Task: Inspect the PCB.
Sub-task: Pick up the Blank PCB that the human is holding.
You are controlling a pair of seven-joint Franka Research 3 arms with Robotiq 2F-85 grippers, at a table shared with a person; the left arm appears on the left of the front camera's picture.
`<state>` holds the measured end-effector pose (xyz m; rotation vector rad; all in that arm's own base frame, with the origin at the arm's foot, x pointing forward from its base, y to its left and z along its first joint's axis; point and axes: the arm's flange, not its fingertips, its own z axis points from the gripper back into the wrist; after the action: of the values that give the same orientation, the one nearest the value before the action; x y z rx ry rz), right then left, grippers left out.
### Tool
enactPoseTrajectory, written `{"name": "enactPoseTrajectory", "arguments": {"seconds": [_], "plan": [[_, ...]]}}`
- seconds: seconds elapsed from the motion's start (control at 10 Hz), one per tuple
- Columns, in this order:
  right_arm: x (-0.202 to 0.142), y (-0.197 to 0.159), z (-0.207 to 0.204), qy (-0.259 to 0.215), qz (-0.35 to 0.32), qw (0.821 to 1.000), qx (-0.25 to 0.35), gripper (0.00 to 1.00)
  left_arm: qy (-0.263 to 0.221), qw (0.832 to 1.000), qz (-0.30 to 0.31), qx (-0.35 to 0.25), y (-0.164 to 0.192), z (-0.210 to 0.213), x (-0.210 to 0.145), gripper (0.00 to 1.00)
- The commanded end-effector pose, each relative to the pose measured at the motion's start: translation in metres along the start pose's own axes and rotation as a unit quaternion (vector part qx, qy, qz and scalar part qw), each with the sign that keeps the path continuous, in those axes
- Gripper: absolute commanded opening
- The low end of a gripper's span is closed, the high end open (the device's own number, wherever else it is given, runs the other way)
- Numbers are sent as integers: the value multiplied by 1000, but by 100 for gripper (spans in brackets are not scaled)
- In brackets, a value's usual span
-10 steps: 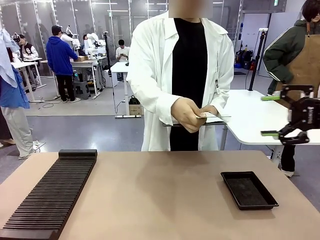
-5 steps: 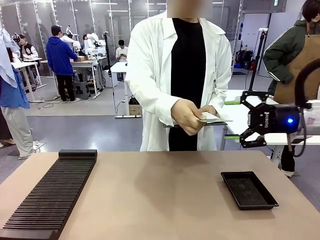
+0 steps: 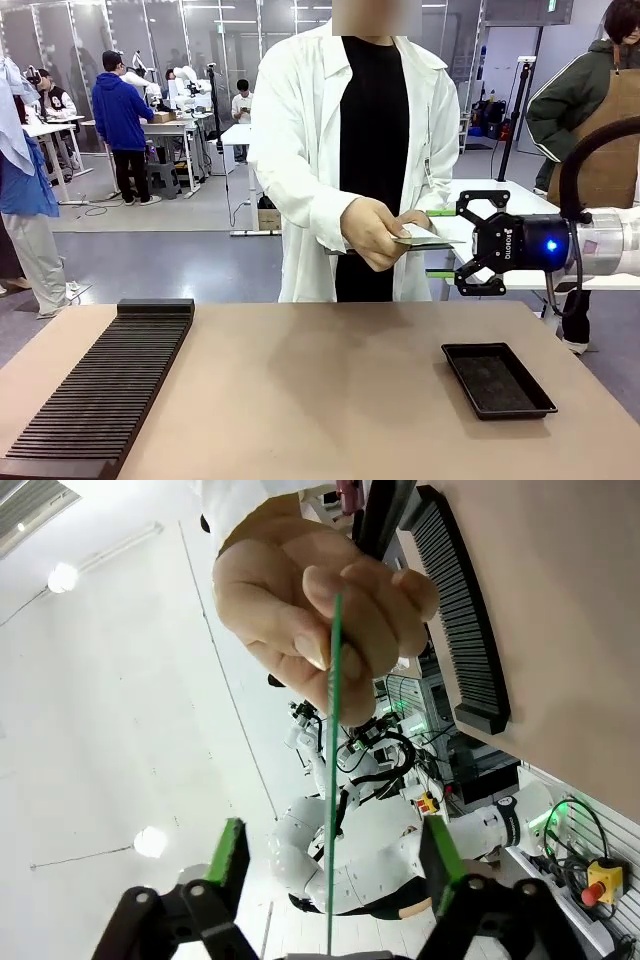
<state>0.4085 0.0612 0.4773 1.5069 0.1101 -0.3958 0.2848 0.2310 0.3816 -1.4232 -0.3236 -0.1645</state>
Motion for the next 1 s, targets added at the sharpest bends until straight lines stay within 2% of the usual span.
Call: {"name": "enactPoseTrajectory", "arguments": {"seconds": [0.0, 0.1, 0.3, 0.4, 0.5, 0.9], "plan": [[7, 3, -6, 7, 0, 1000, 25, 32, 6, 1000, 6, 3, -6, -1, -3, 100], [7, 3, -6, 8, -1, 1000, 30, 0, 6, 1000, 6, 3, -6, -1, -3, 100], [7, 1, -8, 15, -6, 999, 31, 0, 6, 1000, 6, 3, -6, -1, -3, 100], [6, 1, -9, 20, -8, 999, 35, 4, 6, 1000, 6, 3, -6, -1, -3, 100], [5, 0, -10, 23, -10, 999, 35, 0, 6, 1000, 6, 3, -6, -1, -3, 100], [1, -6, -10, 28, -13, 999, 43, 0, 6, 1000, 6, 3, -6, -1, -3, 100]]}}
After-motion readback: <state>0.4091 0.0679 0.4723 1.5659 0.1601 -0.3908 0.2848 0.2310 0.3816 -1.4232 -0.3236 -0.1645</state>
